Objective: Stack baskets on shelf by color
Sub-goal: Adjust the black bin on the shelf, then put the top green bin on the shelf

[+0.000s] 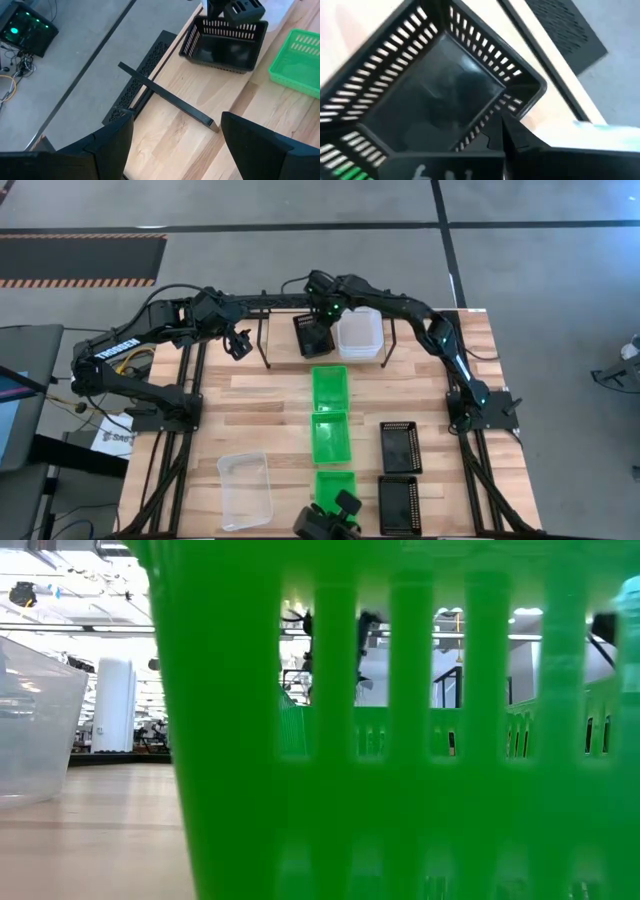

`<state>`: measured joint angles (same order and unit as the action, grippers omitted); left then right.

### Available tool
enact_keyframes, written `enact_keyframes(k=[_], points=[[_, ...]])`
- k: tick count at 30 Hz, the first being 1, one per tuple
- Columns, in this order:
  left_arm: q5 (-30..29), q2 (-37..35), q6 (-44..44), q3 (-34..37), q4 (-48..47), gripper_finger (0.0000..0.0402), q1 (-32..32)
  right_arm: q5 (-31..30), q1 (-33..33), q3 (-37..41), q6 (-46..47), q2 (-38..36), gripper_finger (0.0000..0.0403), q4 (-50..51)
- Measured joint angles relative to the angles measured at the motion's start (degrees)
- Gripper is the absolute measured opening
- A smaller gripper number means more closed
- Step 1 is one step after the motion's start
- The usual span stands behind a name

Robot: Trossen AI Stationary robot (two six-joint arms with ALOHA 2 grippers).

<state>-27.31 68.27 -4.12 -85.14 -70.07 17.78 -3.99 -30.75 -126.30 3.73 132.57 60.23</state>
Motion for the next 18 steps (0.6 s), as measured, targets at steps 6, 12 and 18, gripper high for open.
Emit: enact_keyframes(k=[6,12,18], points=[[0.0,0.0,0.0,0.0,-0.1,0.029,0.0,-4.1,-0.6,0.0,-0.9,0.0,0.0,4.1],[0.0,0.0,0.0,0.0,-0.1,0.029,0.0,-3.8,0.0,-2.9,-0.8,-0.4,0.0,3.8],[0.0,0.0,-1.8,0.0,-2.4,0.029,0.0,-1.9,2.6,-8.7,-1.2,-1.2,0.0,6.3]])
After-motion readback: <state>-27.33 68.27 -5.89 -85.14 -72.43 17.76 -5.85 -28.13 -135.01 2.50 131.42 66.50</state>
